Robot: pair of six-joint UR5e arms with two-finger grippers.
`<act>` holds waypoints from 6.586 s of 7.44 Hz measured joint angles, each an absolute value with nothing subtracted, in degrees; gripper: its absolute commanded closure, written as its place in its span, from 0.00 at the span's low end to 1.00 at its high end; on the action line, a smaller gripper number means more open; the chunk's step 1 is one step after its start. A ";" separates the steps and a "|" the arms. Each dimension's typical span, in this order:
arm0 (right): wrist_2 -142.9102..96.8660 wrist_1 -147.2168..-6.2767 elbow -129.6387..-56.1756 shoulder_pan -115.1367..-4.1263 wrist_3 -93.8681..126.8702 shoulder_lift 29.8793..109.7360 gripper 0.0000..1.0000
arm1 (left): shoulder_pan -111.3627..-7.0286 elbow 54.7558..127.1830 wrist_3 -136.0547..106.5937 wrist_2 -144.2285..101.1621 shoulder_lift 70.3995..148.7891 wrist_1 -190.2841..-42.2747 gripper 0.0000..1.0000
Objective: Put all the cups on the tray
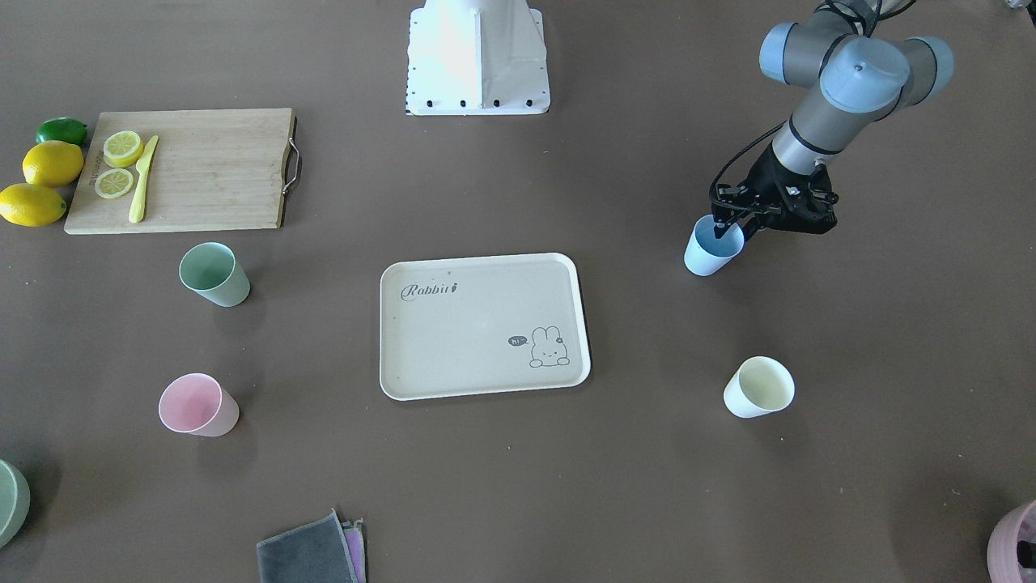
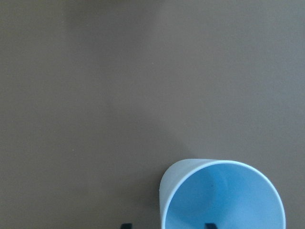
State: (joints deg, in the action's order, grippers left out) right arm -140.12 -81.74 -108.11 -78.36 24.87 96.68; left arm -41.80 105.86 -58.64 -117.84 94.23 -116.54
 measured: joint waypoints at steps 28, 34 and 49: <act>-120.97 -81.66 -104.66 -48.63 59.68 80.79 1.00 | -36.21 90.73 -80.00 -103.27 130.58 -99.58 0.03; -118.09 -81.80 -106.58 -45.28 60.49 78.63 1.00 | -47.32 91.12 -68.17 -112.02 130.00 -98.68 0.03; -114.11 -84.22 -88.53 -36.21 72.92 49.83 0.00 | -58.10 74.72 -40.63 -117.38 122.32 -114.19 0.03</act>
State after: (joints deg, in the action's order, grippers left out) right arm -114.11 -84.22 -88.53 -36.21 72.92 49.83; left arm -58.10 74.72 -40.63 -117.38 122.32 -114.19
